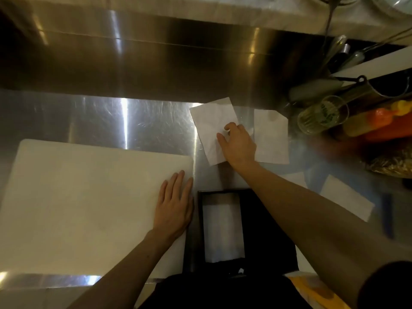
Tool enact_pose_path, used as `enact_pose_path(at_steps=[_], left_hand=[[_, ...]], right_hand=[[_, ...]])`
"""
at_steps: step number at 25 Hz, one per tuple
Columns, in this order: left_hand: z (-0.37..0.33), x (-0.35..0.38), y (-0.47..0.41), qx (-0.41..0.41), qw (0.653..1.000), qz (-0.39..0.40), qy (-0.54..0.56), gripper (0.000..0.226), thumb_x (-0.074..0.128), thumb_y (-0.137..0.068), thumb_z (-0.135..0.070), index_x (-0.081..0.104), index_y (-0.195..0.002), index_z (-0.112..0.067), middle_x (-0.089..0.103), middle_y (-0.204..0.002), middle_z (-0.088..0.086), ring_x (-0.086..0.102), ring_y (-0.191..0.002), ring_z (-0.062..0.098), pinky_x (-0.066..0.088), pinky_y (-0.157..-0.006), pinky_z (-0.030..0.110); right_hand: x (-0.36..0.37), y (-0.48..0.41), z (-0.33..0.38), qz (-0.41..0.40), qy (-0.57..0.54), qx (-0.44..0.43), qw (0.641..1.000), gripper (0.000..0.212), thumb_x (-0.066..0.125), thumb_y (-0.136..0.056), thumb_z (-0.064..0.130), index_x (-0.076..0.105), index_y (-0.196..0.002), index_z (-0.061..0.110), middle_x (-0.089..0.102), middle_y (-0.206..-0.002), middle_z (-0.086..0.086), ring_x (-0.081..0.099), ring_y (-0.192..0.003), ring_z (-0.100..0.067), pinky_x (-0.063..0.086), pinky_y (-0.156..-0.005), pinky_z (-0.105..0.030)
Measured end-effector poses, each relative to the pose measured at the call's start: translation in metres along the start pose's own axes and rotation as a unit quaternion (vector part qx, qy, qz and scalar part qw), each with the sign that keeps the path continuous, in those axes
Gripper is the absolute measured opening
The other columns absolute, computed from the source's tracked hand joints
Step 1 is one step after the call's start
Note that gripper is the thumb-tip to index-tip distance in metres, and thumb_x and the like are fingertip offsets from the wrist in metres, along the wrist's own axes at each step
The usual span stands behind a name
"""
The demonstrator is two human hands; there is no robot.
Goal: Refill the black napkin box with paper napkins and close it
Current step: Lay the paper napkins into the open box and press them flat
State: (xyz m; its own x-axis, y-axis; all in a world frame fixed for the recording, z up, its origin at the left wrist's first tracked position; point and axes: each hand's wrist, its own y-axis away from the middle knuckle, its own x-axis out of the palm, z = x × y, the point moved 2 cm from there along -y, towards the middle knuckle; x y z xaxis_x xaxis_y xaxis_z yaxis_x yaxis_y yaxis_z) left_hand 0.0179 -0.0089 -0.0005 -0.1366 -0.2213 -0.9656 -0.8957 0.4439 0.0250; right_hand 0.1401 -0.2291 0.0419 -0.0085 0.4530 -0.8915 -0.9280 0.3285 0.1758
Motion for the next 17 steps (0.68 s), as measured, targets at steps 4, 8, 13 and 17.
enact_pose_path(at_steps=[4, 8, 13, 17], left_hand=[[-0.001, 0.005, 0.001, 0.005, 1.0, -0.016, -0.015, 0.051, 0.038, -0.098, -0.031, 0.035, -0.147, -0.015, 0.033, -0.154, 0.018, 0.027, -0.143, 0.032, 0.019, -0.118, 0.048], [0.002, 0.005, -0.001, 0.004, 1.0, -0.006, -0.013, 0.053, 0.039, -0.097, -0.031, 0.033, -0.147, -0.015, 0.031, -0.154, 0.017, 0.026, -0.144, 0.032, 0.016, -0.119, 0.048], [0.001, -0.002, -0.002, -0.007, 1.0, 0.008, 0.006, 0.054, 0.043, -0.095, -0.03, 0.035, -0.146, -0.015, 0.033, -0.154, 0.018, 0.027, -0.144, 0.032, 0.015, -0.119, 0.047], [0.0, -0.006, -0.002, -0.014, 1.0, 0.009, 0.015, 0.052, 0.046, -0.094, -0.028, 0.039, -0.144, -0.014, 0.035, -0.153, 0.017, 0.029, -0.143, 0.032, 0.016, -0.119, 0.047]], right_hand=[[0.006, -0.003, 0.003, 0.005, 0.047, -0.002, 0.999, 0.026, 0.045, -0.099, 0.037, 0.055, -0.111, 0.016, 0.058, -0.111, -0.01, 0.06, -0.094, -0.026, 0.05, -0.081, -0.039], [0.01, -0.009, 0.001, 0.008, 0.021, 0.006, 1.0, 0.017, 0.046, -0.1, 0.03, 0.056, -0.1, 0.016, 0.06, -0.101, -0.008, 0.059, -0.085, -0.021, 0.048, -0.075, -0.031], [-0.008, 0.009, 0.002, -0.022, -0.077, 0.014, 0.997, 0.009, 0.053, -0.096, 0.028, 0.057, -0.092, 0.02, 0.062, -0.099, -0.003, 0.053, -0.08, -0.012, 0.04, -0.071, -0.024], [-0.04, 0.047, 0.004, -0.053, -0.137, 0.011, 0.989, 0.007, 0.059, -0.093, 0.031, 0.053, -0.09, 0.03, 0.056, -0.093, 0.012, 0.052, -0.073, -0.004, 0.036, -0.067, -0.011]])
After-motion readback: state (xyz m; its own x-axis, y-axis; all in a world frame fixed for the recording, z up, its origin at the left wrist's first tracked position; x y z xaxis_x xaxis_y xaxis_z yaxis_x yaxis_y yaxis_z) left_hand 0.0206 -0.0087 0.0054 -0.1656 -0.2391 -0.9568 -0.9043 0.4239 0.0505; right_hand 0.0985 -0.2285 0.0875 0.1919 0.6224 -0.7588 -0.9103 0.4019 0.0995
